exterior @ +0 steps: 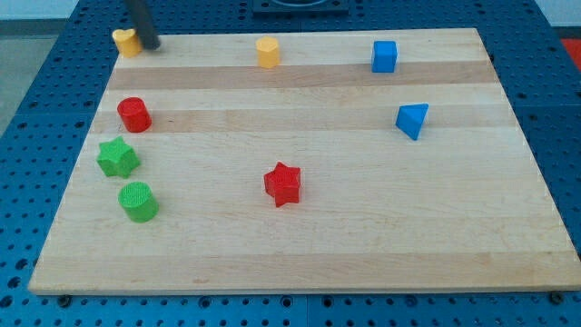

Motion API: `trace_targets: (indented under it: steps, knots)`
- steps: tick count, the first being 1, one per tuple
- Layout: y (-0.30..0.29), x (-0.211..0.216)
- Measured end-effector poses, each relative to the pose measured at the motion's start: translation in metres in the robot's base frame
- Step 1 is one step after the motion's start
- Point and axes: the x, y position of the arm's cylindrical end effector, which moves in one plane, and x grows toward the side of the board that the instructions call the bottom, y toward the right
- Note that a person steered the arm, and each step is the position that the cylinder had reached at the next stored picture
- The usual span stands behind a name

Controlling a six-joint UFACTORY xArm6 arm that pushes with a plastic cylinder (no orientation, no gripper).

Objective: Move your arm towards the red star

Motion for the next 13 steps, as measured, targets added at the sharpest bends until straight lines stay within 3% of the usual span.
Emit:
trace_targets:
  steps: [2, 3, 5, 6, 7, 9, 10, 11, 13]
  knots:
    - [-0.004, -0.001]
    - [-0.066, 0.000]
    - [-0.065, 0.011]
    - [-0.031, 0.018]
    - [-0.059, 0.064]
    - [-0.065, 0.104]
    - [0.008, 0.082]
    - [0.109, 0.109]
    - [0.149, 0.119]
